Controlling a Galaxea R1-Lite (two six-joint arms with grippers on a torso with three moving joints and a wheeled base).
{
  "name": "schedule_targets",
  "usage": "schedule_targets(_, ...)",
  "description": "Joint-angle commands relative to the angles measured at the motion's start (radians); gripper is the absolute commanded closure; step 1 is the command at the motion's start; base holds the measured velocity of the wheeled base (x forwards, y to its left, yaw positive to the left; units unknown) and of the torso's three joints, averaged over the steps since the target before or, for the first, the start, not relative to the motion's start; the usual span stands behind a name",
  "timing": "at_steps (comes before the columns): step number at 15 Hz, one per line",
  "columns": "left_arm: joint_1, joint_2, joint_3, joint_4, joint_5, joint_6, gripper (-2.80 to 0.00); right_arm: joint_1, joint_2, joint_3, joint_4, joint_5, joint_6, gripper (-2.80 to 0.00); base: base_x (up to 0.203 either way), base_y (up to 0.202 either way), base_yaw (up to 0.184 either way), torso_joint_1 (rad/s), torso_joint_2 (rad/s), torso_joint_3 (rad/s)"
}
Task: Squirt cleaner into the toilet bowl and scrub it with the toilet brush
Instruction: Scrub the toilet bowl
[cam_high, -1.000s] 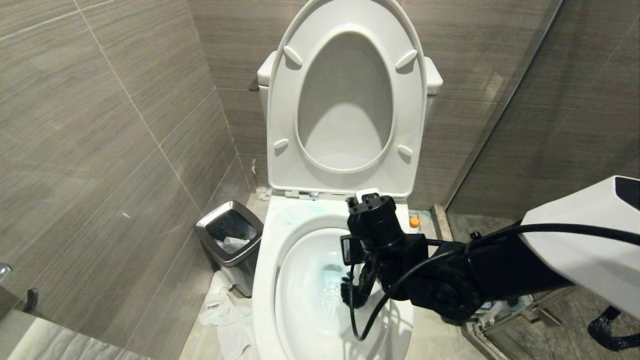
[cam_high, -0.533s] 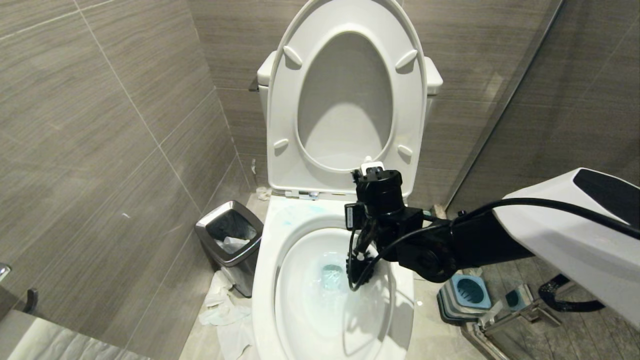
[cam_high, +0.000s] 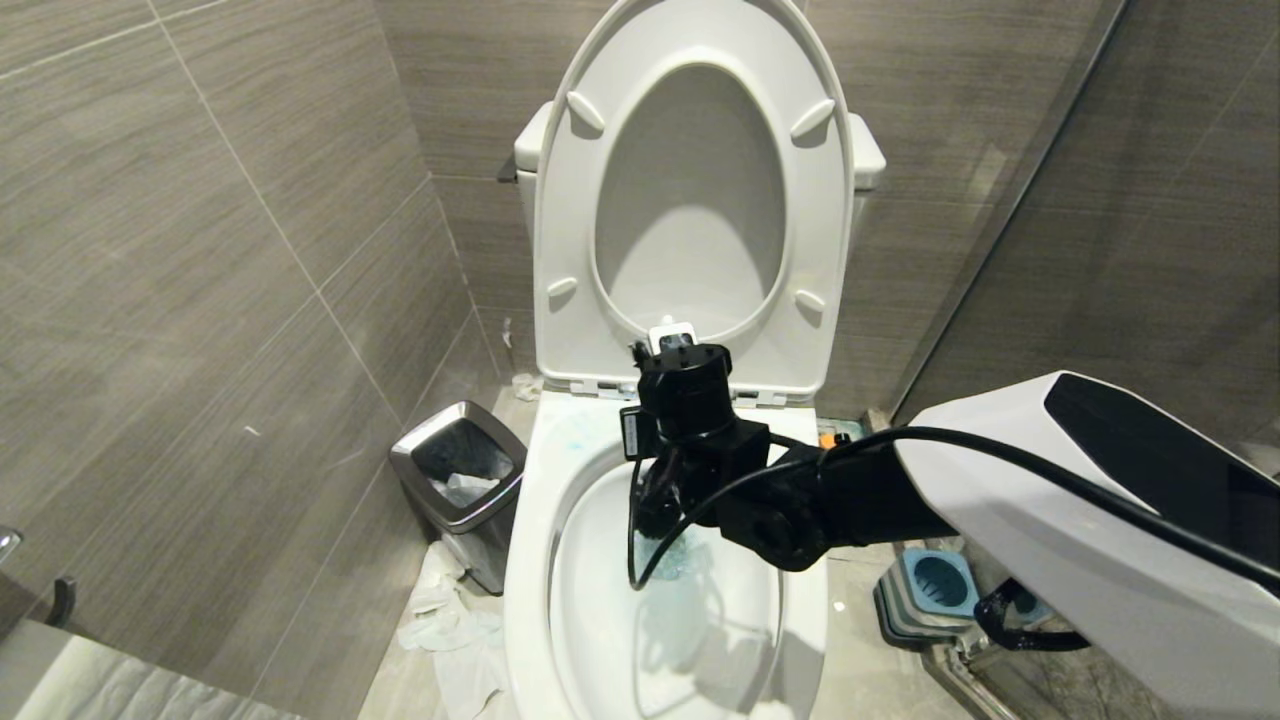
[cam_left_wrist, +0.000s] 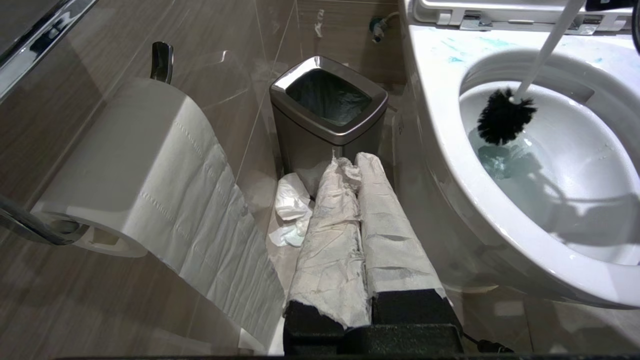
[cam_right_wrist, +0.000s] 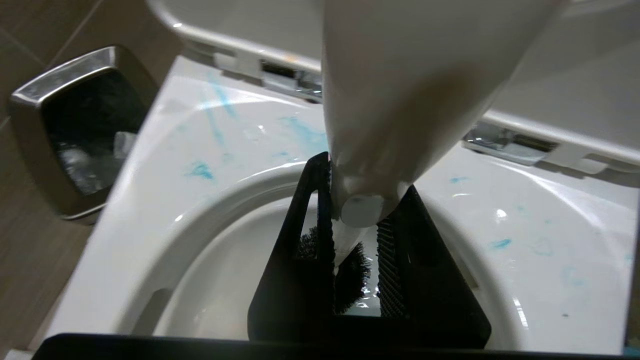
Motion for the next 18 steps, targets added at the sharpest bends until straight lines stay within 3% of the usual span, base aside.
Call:
schedule_targets(1, 0.0, 0.001, 0.006, 0.0, 0.001, -0.002, 0.0, 0.036, 0.012, -0.007, -0.002, -0.003, 0.001, 0.0, 0.0, 0.0, 0.0, 0.0, 0.0, 0.0)
schedule_targets(4, 0.0, 0.001, 0.006, 0.0, 0.001, 0.0, 0.0, 0.116, -0.038, 0.069, 0.001, -0.004, 0.007, 0.0, 0.0, 0.0, 0.0, 0.0, 0.0, 0.0)
schedule_targets(7, 0.0, 0.001, 0.006, 0.0, 0.001, 0.0, 0.0, 0.185, -0.139, 0.254, -0.001, -0.006, 0.023, 0.0, 0.0, 0.0, 0.0, 0.0, 0.0, 0.0)
schedule_targets(10, 0.0, 0.001, 0.006, 0.0, 0.001, 0.0, 0.0, 0.201, -0.268, 0.437, -0.004, -0.011, 0.05, 0.0, 0.0, 0.0, 0.0, 0.0, 0.0, 0.0)
schedule_targets(14, 0.0, 0.001, 0.006, 0.0, 0.002, -0.001, 0.0, 0.131, -0.389, 0.571, -0.005, -0.016, 0.049, 0.0, 0.0, 0.0, 0.0, 0.0, 0.0, 0.0)
schedule_targets(18, 0.0, 0.001, 0.006, 0.0, 0.001, 0.0, 0.0, 0.037, -0.382, 0.536, -0.023, -0.011, -0.037, 0.0, 0.0, 0.0, 0.0, 0.0, 0.0, 0.0)
